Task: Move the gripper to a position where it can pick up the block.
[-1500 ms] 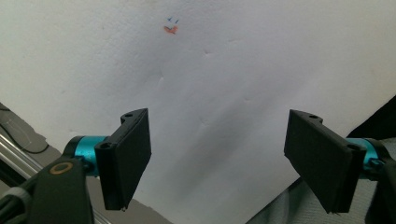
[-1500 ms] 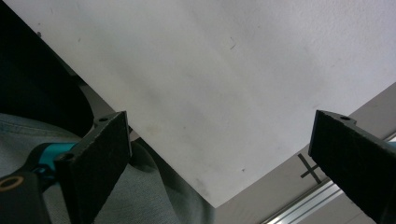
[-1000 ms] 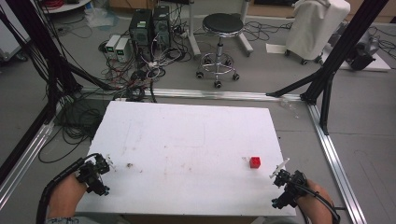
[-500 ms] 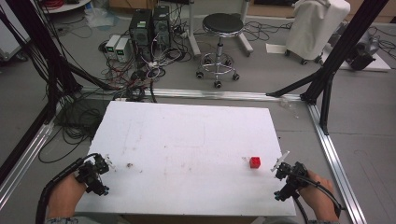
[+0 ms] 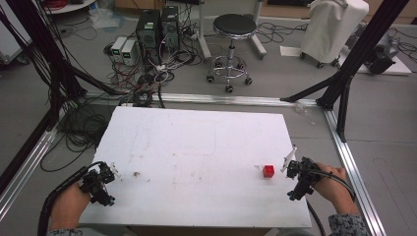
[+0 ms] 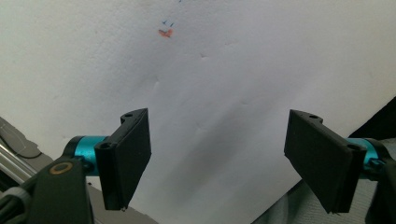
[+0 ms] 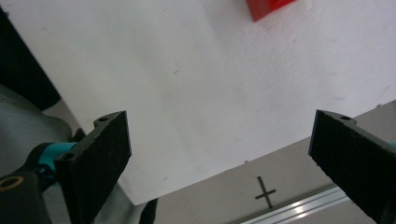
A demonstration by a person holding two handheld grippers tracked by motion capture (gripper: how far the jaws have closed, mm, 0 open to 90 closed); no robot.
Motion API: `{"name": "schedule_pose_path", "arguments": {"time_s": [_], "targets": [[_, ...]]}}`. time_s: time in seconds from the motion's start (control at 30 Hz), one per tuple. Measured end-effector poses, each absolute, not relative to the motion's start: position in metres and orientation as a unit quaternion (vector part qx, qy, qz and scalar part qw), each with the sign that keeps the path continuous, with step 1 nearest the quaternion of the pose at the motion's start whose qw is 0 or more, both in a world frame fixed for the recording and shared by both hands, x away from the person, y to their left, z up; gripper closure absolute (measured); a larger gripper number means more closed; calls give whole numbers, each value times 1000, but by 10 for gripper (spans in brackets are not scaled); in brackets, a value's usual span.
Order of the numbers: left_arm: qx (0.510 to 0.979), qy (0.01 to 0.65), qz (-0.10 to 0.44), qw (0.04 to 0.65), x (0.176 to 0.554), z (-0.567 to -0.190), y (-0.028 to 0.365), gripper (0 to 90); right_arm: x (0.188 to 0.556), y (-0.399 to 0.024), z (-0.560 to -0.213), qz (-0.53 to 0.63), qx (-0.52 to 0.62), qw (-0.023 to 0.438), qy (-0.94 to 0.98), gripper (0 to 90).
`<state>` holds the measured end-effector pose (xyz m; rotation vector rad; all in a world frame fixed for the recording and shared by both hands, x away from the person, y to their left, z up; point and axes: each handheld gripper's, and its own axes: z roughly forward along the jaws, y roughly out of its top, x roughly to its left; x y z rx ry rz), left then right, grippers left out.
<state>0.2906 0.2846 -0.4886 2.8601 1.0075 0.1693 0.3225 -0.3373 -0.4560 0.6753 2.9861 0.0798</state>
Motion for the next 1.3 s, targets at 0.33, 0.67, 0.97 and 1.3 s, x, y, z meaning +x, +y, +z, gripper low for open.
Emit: {"name": "schedule_pose_path", "arguments": {"time_s": [0.33, 0.67, 0.97, 1.3], "targets": [[941, 330, 55, 52, 290, -488, 288, 232, 348, -331, -454, 6, 158, 38, 987, 50], [938, 338, 57, 57, 290, -487, 291, 231, 371, -322, -464, -13, 96, 70, 993, 50], [938, 337, 56, 57, 290, -488, 291, 231, 386, -299, -469, -4, 63, 61, 996, 50], [937, 340, 56, 59, 289, -488, 293, 231, 396, -281, -487, -6, 26, 42, 999, 50]]}}
